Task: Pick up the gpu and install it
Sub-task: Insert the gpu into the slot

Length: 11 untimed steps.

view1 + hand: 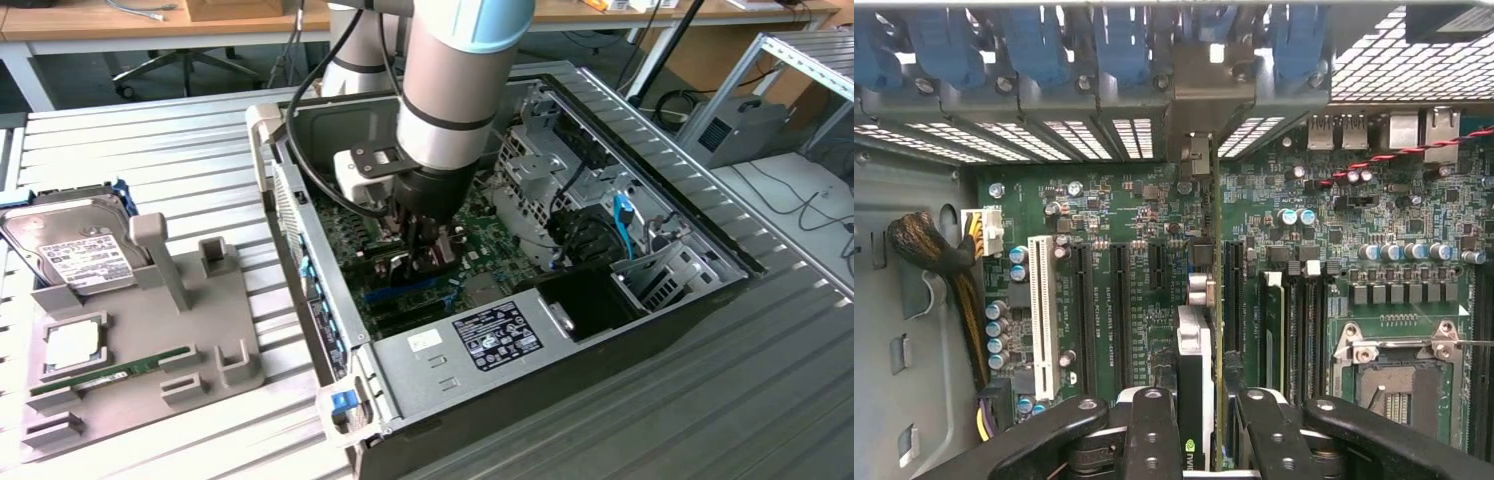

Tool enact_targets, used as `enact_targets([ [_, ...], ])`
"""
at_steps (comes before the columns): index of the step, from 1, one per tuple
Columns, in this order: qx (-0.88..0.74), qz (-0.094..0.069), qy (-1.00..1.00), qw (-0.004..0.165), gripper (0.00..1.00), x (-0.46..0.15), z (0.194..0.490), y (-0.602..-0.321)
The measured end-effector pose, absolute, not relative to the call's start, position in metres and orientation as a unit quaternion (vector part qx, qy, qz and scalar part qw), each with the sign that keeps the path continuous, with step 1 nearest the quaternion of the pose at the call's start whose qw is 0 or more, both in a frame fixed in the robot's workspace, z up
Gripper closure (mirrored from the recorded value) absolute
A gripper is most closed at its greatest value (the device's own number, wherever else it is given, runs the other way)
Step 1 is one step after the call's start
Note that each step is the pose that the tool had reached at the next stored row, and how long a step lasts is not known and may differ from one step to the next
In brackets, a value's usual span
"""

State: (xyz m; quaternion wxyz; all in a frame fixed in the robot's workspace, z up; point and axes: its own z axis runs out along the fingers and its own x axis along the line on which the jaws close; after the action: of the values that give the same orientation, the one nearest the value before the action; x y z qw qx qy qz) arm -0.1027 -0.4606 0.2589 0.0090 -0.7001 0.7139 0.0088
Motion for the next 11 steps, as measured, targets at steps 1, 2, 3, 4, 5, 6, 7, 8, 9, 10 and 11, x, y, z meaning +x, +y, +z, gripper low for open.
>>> enact_targets([
  [1,-0.700,0.009,0.714,0.009,0.73,-0.1028,0.2588,-0.4606],
  [2,-0.700,0.009,0.714,0.009,0.73,-0.1028,0.2588,-0.4606],
  [3,-0.700,0.009,0.714,0.009,0.73,-0.1027,0.2587,-0.4605],
  [4,-0.700,0.009,0.714,0.009,0.73,-0.1028,0.2587,-0.4606],
  [5,-0.700,0.009,0.714,0.009,0.73,-0.1028,0.2587,-0.4606],
  [6,-0.700,0.009,0.714,0.009,0.73,-0.1027,0.2583,-0.4605],
  [7,-0.700,0.009,0.714,0.009,0.73,-0.1027,0.2579,-0.4605],
  [8,-0.700,0.009,0.714,0.009,0.73,-0.1027,0.2578,-0.4606],
  [9,-0.700,0.009,0.714,0.009,0.73,-0.1028,0.2575,-0.4606],
  [10,-0.700,0.009,0.714,0.009,0.73,-0.1028,0.2574,-0.4606],
  [11,-0.700,0.009,0.714,0.009,0.73,-0.1028,0.2574,-0.4606],
])
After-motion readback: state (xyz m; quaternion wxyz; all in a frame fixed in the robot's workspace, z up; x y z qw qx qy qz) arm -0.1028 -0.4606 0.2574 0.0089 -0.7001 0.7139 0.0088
